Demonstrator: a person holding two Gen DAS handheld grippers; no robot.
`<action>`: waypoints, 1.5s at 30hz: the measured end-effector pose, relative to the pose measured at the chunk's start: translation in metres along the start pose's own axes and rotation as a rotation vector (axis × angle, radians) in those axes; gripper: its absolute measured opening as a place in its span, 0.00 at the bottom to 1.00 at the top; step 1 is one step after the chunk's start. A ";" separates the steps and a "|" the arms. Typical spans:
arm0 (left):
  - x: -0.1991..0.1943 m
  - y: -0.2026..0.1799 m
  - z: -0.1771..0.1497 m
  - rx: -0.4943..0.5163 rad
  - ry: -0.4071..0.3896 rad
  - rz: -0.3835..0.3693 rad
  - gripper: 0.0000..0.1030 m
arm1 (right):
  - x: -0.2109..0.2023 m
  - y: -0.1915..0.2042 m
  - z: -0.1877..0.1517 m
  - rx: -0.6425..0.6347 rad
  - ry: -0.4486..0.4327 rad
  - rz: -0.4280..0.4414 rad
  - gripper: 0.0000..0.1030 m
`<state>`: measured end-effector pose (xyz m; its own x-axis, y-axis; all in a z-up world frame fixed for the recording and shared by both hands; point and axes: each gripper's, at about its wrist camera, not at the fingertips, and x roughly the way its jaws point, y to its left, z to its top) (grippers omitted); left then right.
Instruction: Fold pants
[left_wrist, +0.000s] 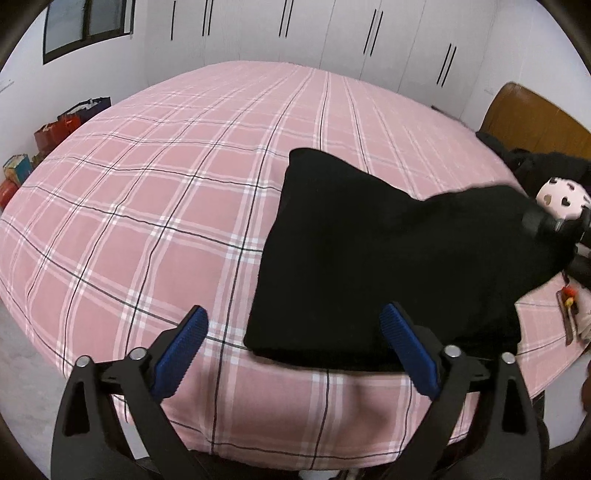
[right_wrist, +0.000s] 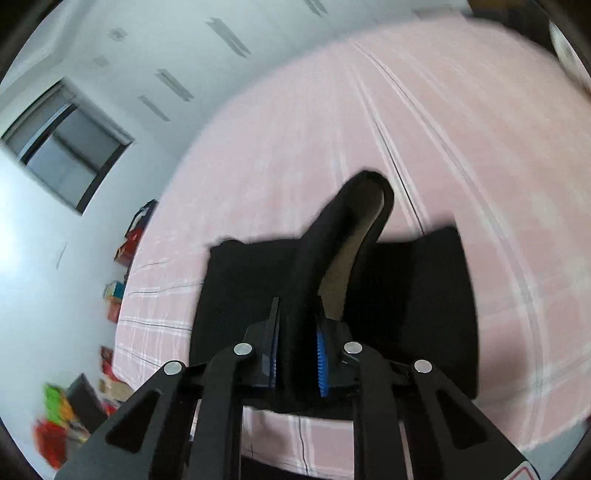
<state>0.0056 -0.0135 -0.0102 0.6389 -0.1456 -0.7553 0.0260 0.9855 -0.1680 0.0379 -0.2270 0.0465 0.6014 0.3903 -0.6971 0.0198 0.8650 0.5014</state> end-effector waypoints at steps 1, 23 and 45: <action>0.000 0.002 0.000 -0.008 0.001 -0.005 0.92 | 0.003 -0.004 0.001 -0.001 0.010 -0.025 0.14; -0.024 0.038 -0.011 -0.132 0.021 -0.039 0.92 | 0.048 0.097 0.029 0.003 0.120 0.171 0.12; -0.058 0.097 -0.039 -0.355 -0.008 -0.054 0.92 | 0.049 0.124 0.051 -0.169 0.093 0.115 0.16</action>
<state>-0.0585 0.0875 -0.0074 0.6496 -0.1948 -0.7349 -0.2076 0.8844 -0.4179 0.1106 -0.1161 0.1007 0.5158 0.5104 -0.6881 -0.1837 0.8504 0.4931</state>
